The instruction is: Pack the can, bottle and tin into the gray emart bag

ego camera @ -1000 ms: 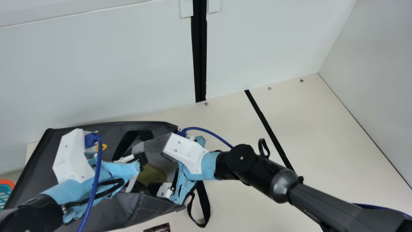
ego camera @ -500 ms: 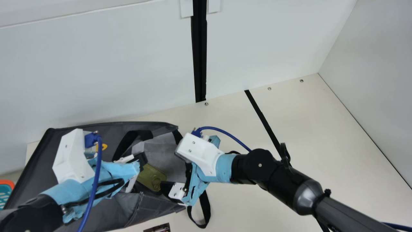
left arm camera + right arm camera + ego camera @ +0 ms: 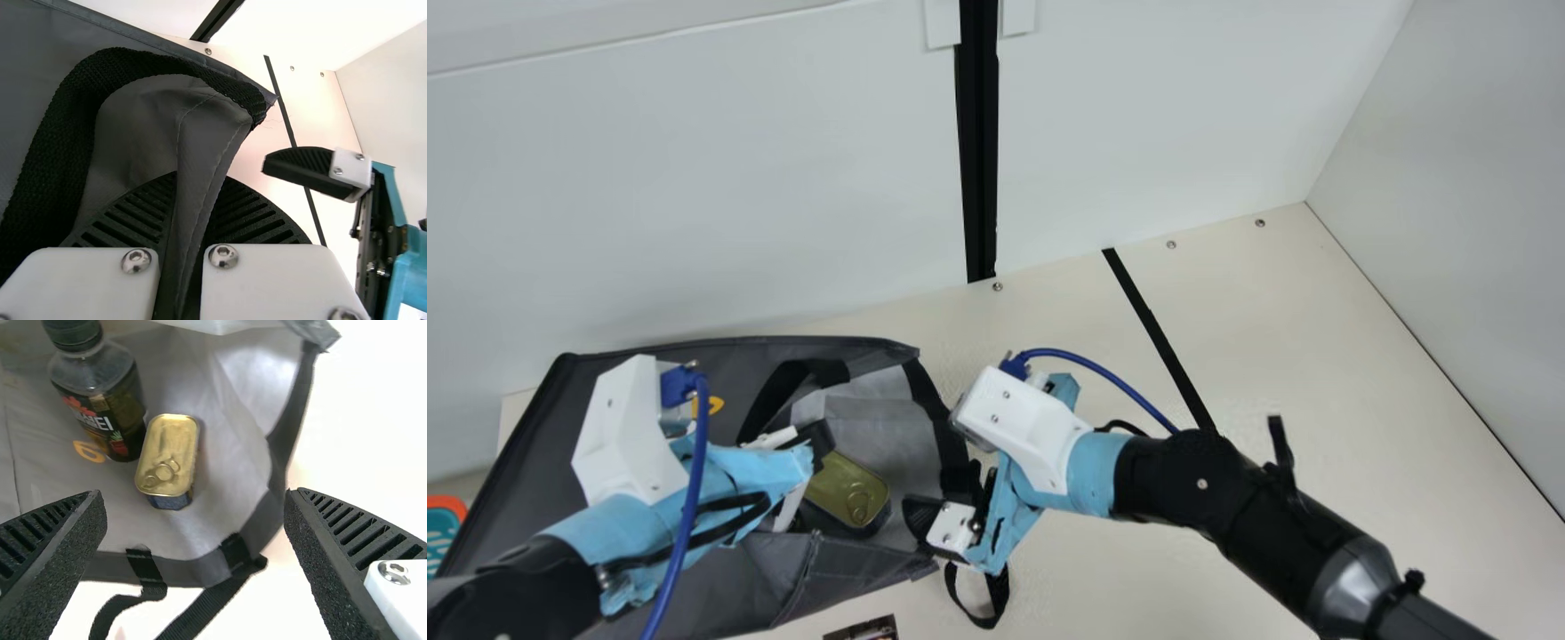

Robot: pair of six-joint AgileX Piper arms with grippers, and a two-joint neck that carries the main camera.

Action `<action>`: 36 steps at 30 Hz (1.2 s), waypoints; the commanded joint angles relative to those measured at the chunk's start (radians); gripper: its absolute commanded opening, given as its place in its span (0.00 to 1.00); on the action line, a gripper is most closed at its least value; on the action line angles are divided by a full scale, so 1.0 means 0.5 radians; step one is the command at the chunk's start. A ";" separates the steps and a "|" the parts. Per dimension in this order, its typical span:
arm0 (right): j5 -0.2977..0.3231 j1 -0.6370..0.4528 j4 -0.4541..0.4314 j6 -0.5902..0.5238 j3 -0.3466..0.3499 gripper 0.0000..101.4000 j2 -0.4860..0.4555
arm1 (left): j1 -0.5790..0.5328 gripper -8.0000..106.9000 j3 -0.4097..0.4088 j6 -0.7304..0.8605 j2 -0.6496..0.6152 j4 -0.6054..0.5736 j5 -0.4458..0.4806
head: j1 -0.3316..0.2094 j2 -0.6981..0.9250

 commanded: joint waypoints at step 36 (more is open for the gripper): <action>0.167 -0.333 -0.729 0.719 0.111 0.90 -0.658 | 0.000 0.16 0.000 0.000 0.000 0.000 0.000 | -0.045 -0.005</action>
